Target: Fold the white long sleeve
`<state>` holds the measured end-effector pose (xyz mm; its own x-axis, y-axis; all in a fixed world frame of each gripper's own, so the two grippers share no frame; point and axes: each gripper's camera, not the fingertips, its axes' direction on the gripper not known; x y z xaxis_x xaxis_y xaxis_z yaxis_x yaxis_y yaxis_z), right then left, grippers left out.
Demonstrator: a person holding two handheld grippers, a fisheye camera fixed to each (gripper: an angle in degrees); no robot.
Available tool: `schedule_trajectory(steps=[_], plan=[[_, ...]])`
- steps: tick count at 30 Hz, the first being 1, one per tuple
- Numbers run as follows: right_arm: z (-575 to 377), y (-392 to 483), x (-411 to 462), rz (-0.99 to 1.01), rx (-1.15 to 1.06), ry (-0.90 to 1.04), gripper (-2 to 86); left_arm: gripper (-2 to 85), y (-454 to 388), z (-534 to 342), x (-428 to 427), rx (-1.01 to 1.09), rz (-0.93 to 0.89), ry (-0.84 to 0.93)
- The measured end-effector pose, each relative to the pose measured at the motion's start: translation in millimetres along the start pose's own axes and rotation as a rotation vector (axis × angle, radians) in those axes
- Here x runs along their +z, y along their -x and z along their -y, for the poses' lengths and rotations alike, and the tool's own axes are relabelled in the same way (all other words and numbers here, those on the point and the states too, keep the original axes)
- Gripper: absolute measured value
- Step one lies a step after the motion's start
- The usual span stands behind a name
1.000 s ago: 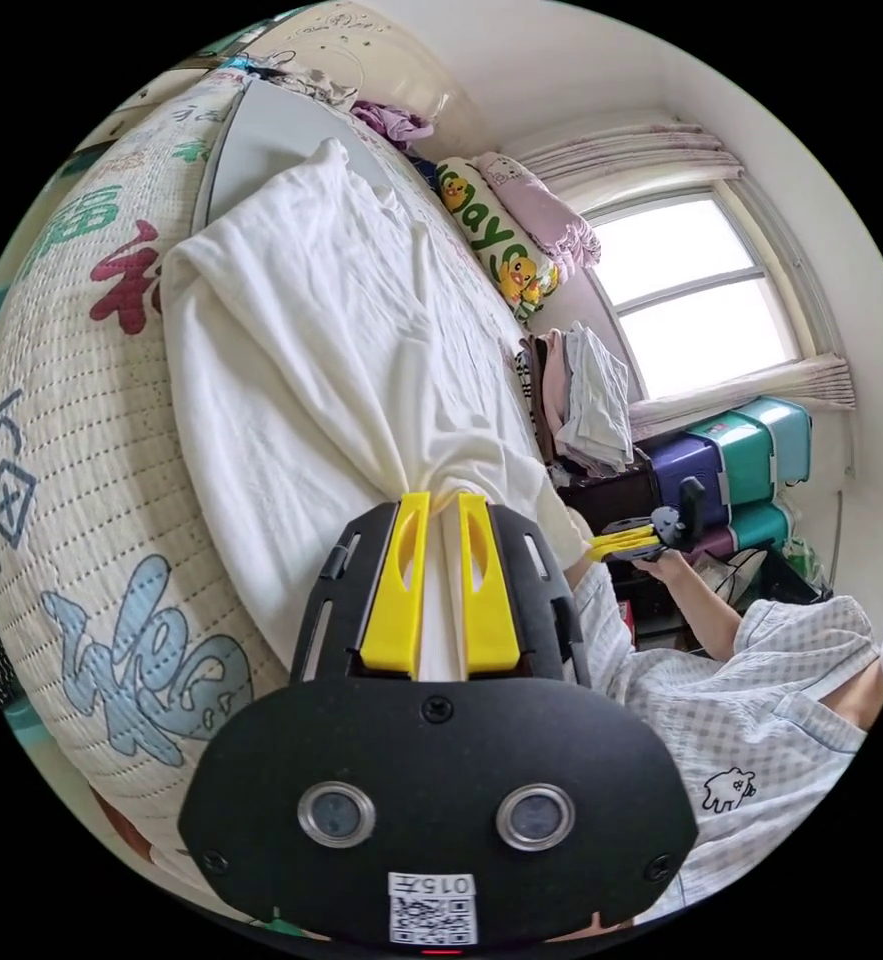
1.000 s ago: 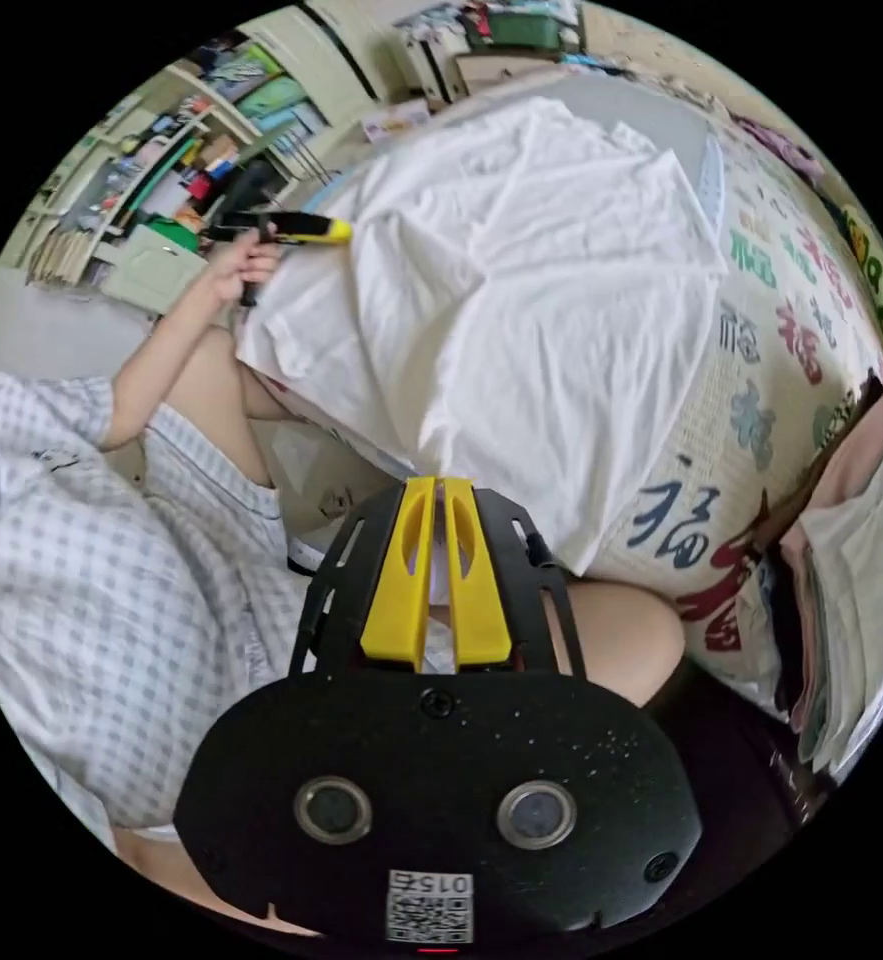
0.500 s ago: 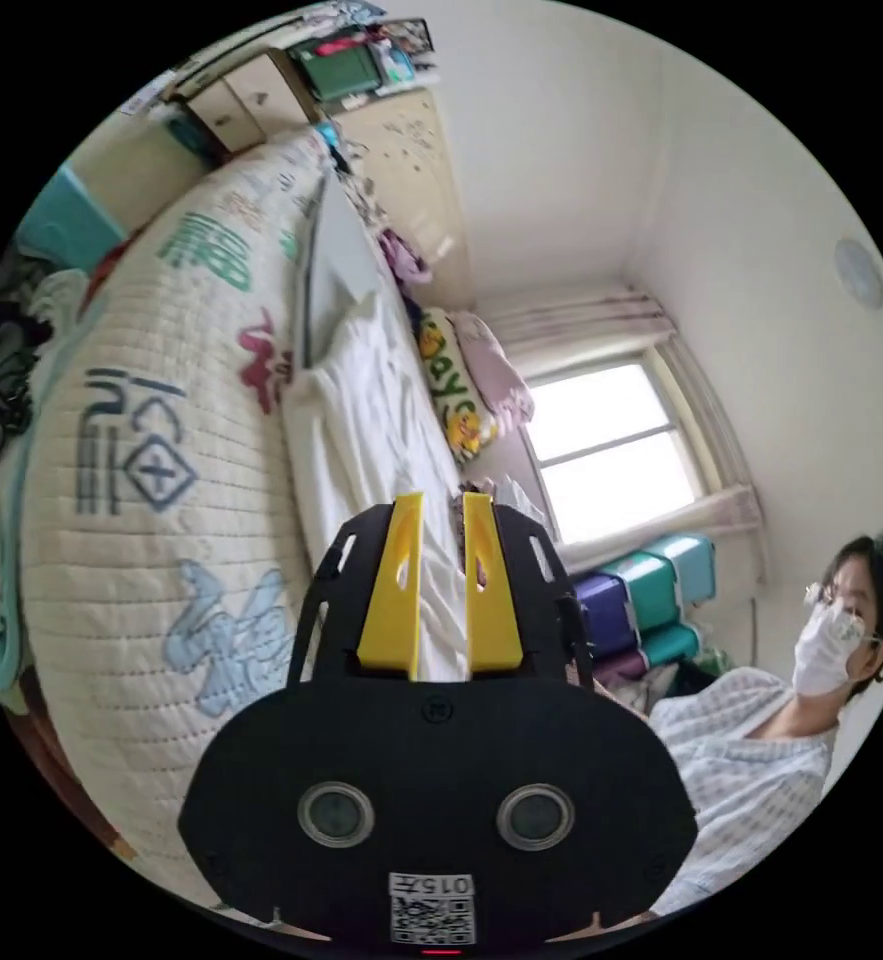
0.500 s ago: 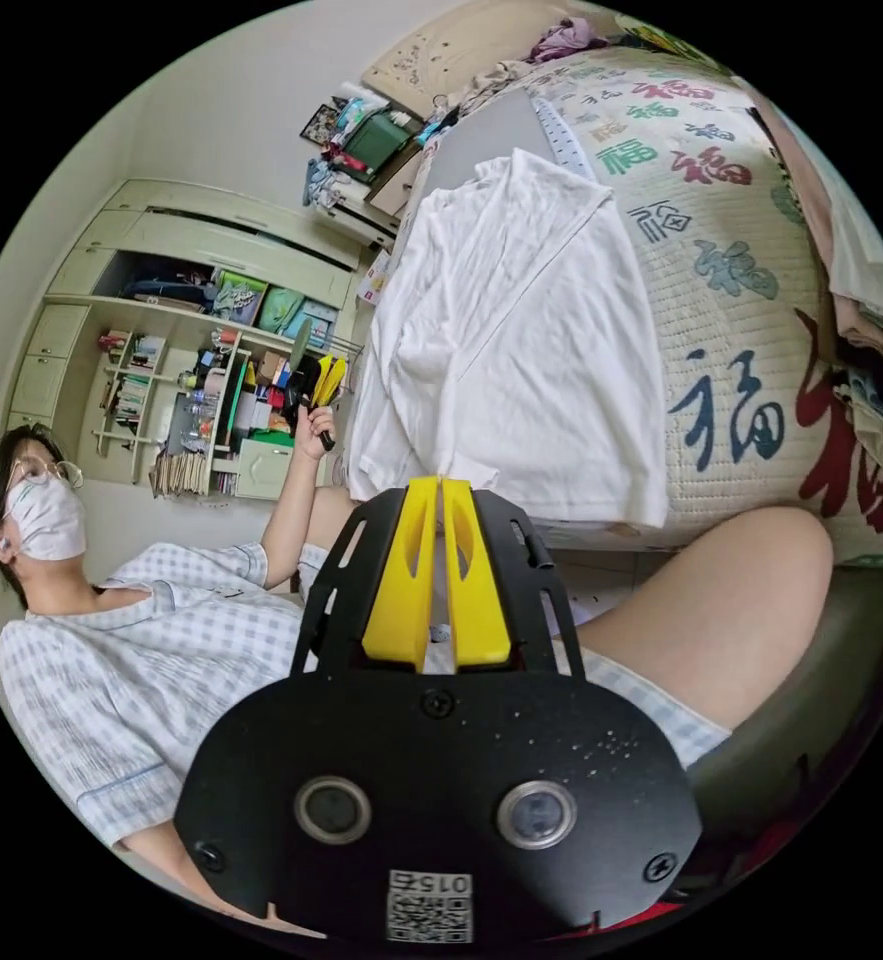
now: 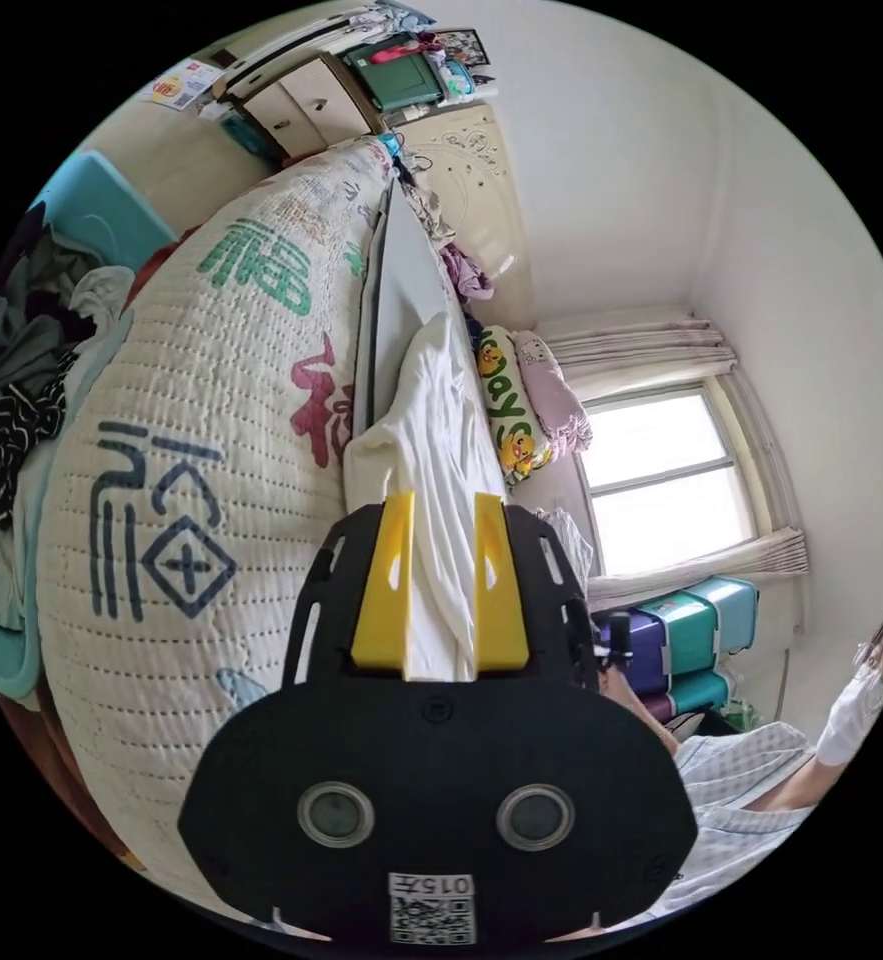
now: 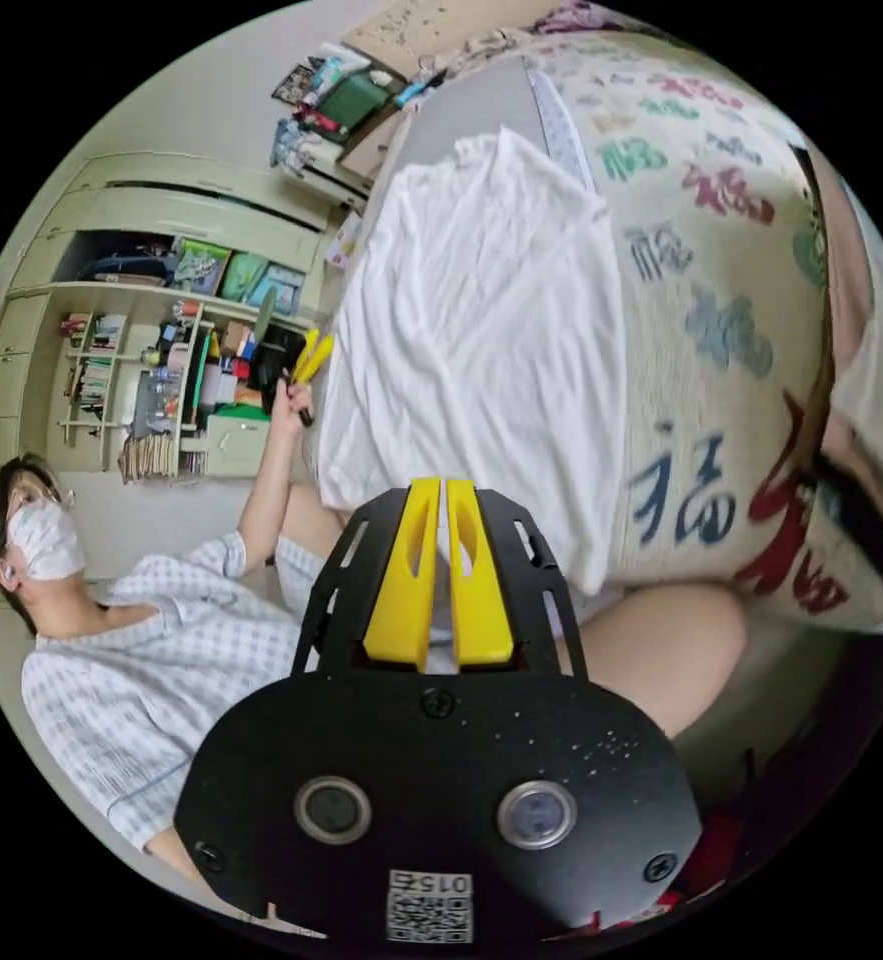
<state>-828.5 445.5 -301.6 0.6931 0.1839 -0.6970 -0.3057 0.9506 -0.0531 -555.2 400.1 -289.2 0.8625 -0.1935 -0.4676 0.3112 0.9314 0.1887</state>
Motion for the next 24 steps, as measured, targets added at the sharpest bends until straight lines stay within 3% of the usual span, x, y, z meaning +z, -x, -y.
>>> schedule_trajectory(steps=[6, 10, 15, 18, 24], plan=[[219.0, 72.9, 63.4, 0.032, -0.136, 0.041, 8.3, 9.7, 11.5, -3.6, -6.3, -0.041, -0.013, -0.08], [337.0, 130.2, 121.3, -0.064, -0.166, 0.091, 10.3, 8.9, 14.5, -5.8, -7.2, -0.045, 0.004, -0.095], [419.8, 164.7, 158.3, -0.169, -0.097, 0.159, 10.9, 8.6, 11.7, -6.8, -7.6, -0.035, 0.048, -0.088], [447.4, 185.4, 161.0, -0.2, -0.093, 0.166, 10.9, 8.3, -6.9, -9.2, -9.4, 0.03, 0.214, -0.101], [486.3, 232.5, 154.3, -0.257, -0.145, 0.204, 9.4, 9.3, -9.2, -11.5, -12.6, 0.021, 0.17, -0.098]])
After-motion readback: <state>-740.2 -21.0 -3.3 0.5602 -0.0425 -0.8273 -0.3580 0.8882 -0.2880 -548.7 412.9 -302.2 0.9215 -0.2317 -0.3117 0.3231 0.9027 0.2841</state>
